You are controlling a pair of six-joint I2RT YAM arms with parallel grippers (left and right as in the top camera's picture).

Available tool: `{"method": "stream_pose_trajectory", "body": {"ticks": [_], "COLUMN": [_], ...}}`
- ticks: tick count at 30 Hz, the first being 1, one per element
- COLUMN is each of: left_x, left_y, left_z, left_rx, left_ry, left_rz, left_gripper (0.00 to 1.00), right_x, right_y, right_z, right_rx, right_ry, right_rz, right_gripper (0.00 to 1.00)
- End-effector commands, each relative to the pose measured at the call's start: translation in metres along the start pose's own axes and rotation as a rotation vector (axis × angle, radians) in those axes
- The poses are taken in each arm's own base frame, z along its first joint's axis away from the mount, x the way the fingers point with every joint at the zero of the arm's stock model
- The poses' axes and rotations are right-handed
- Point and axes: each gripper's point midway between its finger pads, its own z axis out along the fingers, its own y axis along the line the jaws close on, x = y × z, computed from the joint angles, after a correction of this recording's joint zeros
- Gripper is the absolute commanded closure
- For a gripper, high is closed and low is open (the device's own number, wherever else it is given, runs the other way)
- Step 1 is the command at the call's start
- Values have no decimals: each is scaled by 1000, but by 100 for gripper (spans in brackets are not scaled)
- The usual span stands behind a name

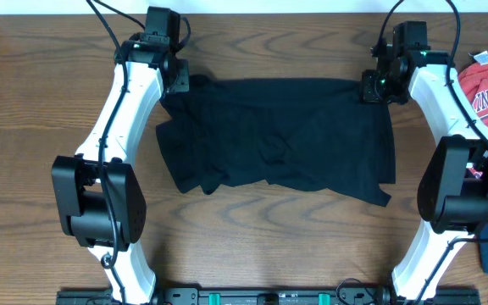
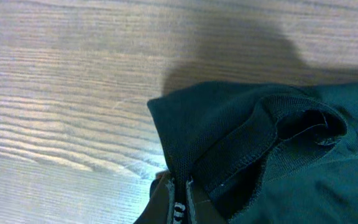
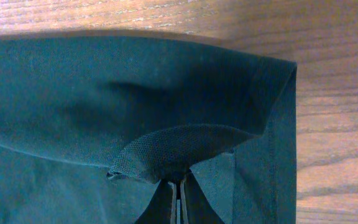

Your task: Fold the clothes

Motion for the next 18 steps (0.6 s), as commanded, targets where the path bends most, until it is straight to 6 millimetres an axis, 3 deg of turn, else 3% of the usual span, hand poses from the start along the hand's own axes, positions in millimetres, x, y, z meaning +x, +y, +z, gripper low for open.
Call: {"method": "stream_pose_trajectory", "body": {"ticks": [1, 6, 11, 14, 18], "left_x": [10, 6, -19, -40, -62], "left_y": [6, 5, 7, 23, 37], "left_z": [8, 10, 3, -18, -65], "left_rx": [-30, -26, -35, -110, -140], "left_ry": [32, 11, -91, -180, -309], "left_rz": [-2, -8, -28, -53, -94], "left_gripper": [94, 94, 94, 94, 94], "right_x": [3, -4, -28, -52, -81], "right_y": [-5, -5, -1, 3, 14], "right_z": [2, 2, -10, -34, -84], "right_rx": [9, 7, 0, 0, -9], "right_ry": [8, -20, -108, -174, -276], "right_rz": [51, 33, -38, -48, -66], "right_gripper": [99, 99, 99, 99, 99]}}
